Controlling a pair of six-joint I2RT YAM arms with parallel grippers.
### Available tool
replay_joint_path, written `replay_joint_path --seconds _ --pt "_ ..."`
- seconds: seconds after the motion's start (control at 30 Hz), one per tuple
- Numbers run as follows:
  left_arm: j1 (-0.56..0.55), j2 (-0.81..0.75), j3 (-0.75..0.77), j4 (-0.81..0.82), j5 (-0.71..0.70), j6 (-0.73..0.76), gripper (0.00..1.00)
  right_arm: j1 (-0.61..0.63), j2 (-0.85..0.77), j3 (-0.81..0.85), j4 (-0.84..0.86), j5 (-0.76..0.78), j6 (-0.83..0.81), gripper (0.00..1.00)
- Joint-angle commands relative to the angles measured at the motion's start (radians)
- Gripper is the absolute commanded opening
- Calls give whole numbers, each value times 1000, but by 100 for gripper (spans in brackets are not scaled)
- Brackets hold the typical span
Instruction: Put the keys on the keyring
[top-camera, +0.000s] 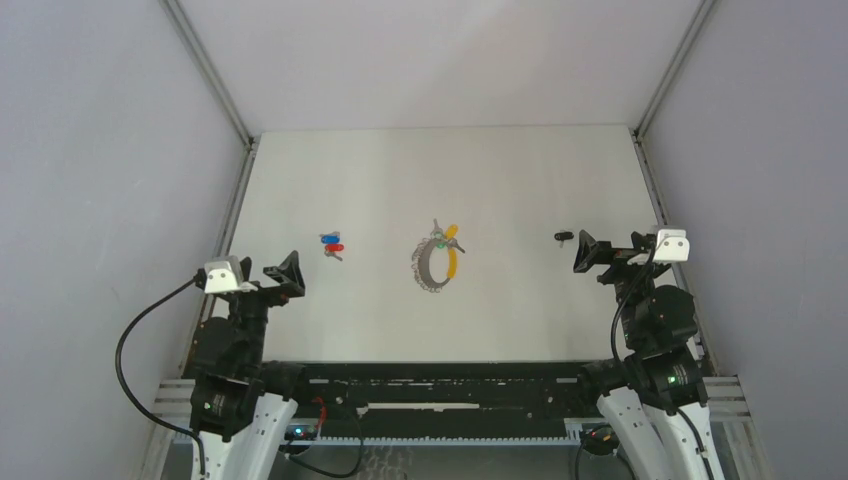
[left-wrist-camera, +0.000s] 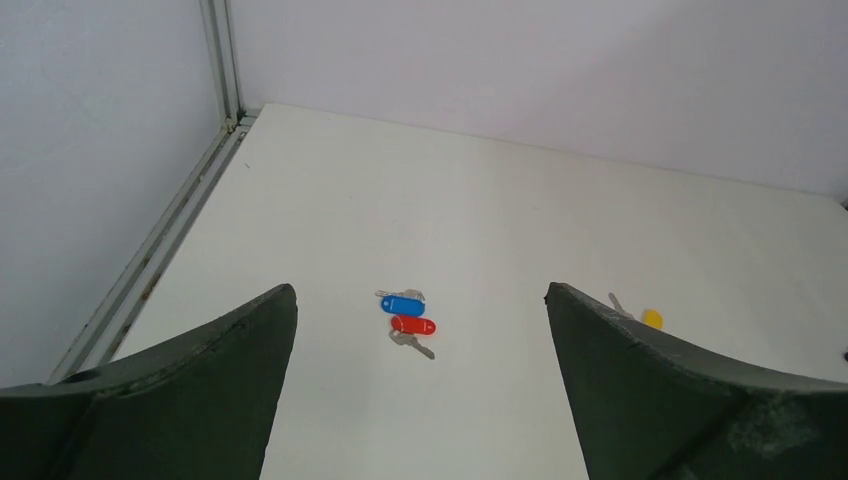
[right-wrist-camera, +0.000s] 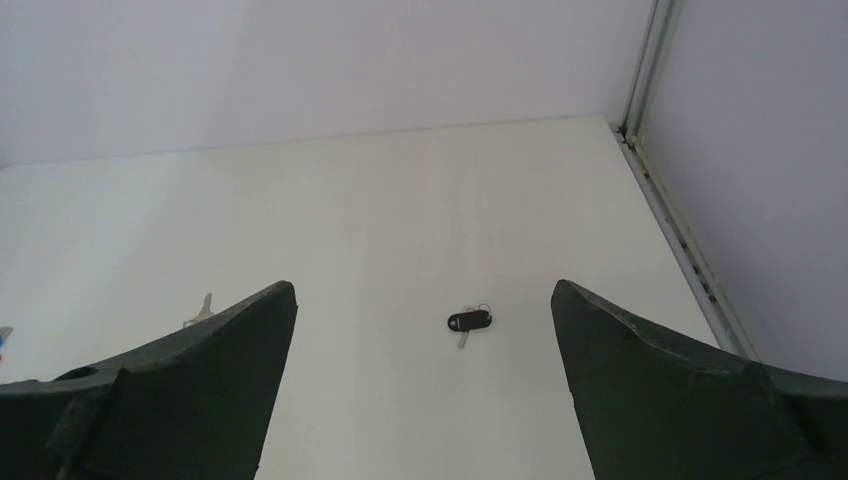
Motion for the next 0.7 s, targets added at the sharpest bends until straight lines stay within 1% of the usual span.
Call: replay_joint_path --seconds 0.0,0.23,0.37,0.43,0.53,0.67 --pt "6 13 23 40 31 -5 100 -5 10 38 32 -2 -1 100" --pt "7 42 37 44 68 -27 100 -5 22 52 19 -16 25 100" --pt "6 89 80 12 90 -52 100 -2 51 81 -16 -20 53 100" --pt "7 118 103 -15 105 -81 100 -1 63 92 -30 -39 74 100" --pt "6 169 113 -18 161 -162 100 -3 83 98 -37 -117 107 100" --pt "5 238 63 88 297 -284 100 -5 150 98 -28 -214 150 100"
